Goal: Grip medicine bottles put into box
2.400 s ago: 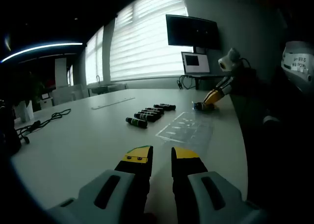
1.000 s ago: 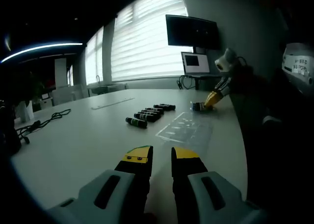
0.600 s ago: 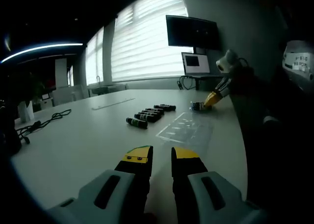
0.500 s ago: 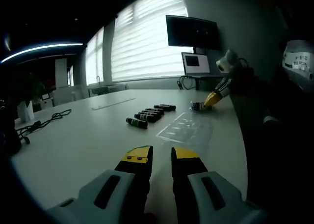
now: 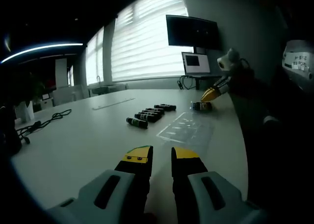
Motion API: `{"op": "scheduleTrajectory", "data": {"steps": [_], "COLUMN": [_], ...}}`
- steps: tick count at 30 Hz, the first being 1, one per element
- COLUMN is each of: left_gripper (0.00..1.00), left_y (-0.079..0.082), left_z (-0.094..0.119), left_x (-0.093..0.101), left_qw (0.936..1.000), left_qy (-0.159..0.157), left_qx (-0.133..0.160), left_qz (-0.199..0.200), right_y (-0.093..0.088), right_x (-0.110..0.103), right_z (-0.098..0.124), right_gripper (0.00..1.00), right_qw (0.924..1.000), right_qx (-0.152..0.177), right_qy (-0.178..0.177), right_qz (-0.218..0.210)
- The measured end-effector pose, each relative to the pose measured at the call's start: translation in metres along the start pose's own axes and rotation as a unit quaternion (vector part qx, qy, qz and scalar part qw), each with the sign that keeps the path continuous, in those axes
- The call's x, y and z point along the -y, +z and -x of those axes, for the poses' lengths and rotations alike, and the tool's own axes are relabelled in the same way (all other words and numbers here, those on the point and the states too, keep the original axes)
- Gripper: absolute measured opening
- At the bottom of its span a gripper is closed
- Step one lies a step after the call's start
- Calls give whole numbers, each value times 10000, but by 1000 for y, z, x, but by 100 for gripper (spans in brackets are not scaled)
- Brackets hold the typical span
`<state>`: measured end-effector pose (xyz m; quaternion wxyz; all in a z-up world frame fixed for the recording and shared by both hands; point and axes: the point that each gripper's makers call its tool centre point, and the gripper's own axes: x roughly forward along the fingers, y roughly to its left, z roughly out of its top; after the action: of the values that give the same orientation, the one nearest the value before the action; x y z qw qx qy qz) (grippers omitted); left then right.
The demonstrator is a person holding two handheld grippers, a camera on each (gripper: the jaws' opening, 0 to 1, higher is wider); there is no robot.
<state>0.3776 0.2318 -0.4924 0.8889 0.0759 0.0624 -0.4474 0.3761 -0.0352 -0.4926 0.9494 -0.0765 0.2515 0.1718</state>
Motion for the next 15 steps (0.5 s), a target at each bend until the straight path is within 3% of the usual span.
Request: {"op": "scheduleTrajectory", "data": {"steps": [15], "left_gripper": [9], "left_y": [-1], "left_z": [0], "left_x": [0], "left_qw": [10000], "left_qy": [-1], "left_qx": [-1], "left_qz": [5], "right_y": [19], "right_x": [13], "right_z": [-15], "right_gripper": [5], "right_qw": [9997], "right_qx": [178], "right_qy": [-130], "right_qz": [139]}}
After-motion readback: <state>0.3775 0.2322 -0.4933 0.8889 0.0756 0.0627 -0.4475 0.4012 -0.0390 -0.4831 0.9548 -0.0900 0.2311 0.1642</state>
